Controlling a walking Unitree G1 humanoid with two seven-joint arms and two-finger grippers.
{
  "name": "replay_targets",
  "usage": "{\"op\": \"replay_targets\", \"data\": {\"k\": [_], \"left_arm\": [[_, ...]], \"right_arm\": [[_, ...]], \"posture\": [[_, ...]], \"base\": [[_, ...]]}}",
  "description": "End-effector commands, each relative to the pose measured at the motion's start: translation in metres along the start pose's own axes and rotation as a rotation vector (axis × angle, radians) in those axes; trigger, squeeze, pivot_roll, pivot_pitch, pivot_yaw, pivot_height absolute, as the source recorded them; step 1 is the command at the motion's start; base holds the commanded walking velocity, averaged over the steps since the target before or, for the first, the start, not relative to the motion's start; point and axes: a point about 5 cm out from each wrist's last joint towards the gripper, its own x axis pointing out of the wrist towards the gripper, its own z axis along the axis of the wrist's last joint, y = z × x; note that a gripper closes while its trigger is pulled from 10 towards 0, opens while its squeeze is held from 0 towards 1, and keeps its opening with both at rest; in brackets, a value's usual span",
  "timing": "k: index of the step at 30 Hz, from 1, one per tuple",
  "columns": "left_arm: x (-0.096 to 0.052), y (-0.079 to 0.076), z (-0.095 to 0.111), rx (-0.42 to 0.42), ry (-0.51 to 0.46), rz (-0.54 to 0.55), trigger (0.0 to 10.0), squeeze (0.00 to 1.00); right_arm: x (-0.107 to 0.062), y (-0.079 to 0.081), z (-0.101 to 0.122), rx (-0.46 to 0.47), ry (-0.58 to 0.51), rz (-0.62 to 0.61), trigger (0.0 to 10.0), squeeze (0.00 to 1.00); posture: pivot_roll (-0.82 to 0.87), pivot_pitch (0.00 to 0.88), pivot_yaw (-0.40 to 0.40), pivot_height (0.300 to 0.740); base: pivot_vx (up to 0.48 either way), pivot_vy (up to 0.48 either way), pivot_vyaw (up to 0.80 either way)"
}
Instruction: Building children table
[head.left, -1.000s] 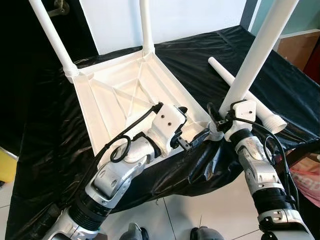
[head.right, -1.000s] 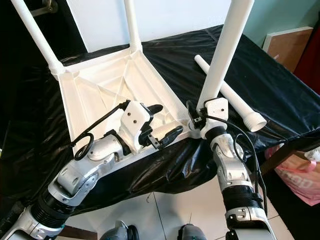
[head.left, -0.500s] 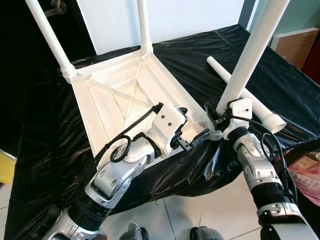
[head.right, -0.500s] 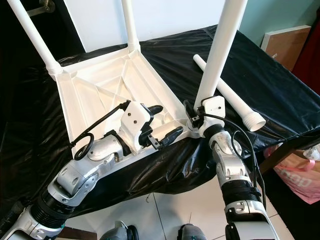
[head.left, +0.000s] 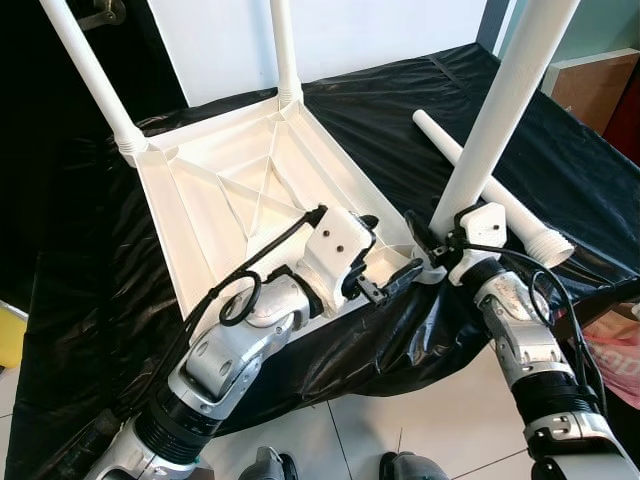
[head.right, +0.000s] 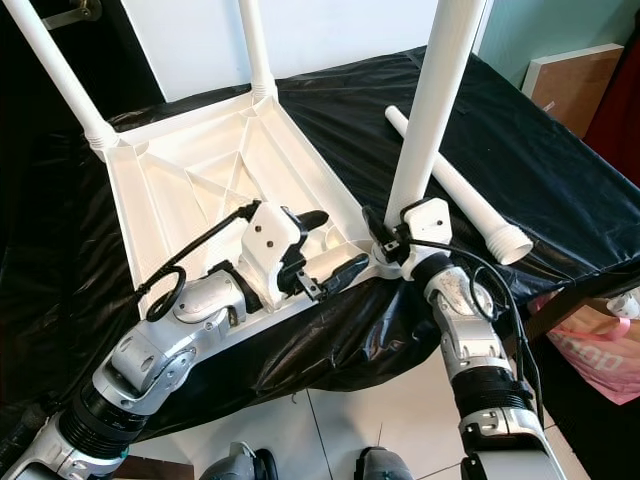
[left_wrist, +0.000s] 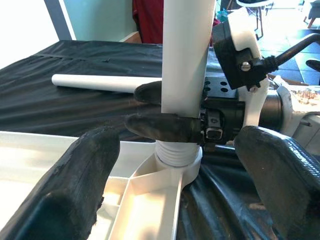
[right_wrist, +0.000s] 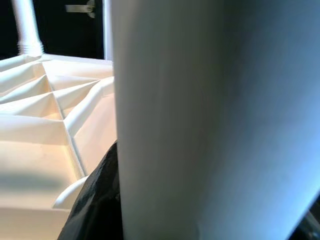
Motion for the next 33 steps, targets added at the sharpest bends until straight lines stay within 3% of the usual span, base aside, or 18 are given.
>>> {"op": "replay_targets", "data": {"k": [1,5,10,21,24,33], "left_arm": [[-0.004,-0.004,-0.001,-0.006,0.009,-0.104,10.0,0.0],[-0.005,-0.004,0.0,-0.005,0.01,-0.107,10.0,0.0],[-0.005,-0.004,0.001,-0.005,0.01,-0.107,10.0,0.0],[-0.005,-0.004,0.002,-0.01,0.011,-0.104,10.0,0.0],[-0.005,-0.005,0.003,-0.011,0.009,-0.106,10.0,0.0],[-0.005,-0.005,0.003,-0.013,0.009,-0.107,10.0,0.0]], "right_arm": [[-0.008,0.014,-0.025,0.012,0.125,0.085,10.0,0.0],[-0.008,0.013,-0.024,-0.051,0.117,0.138,10.0,0.0],[-0.009,0.014,-0.024,-0.066,0.114,0.148,10.0,0.0],[-0.011,0.009,-0.03,0.141,0.121,0.093,10.0,0.0],[-0.008,0.007,-0.035,0.191,0.176,0.057,10.0,0.0],[-0.007,0.005,-0.04,0.19,0.23,0.033,10.0,0.0]], "posture": [[-0.04,0.143,0.088,0.74],[-0.03,0.144,0.09,0.74],[-0.03,0.144,0.09,0.74],[-0.03,0.144,0.086,0.74],[-0.03,0.137,0.083,0.74],[-0.03,0.133,0.08,0.74]], "base": [[0.0,0.0,0.0],[0.0,0.0,0.0],[0.0,0.0,0.0],[0.0,0.0,0.0],[0.0,0.0,0.0],[0.0,0.0,0.0]]}}
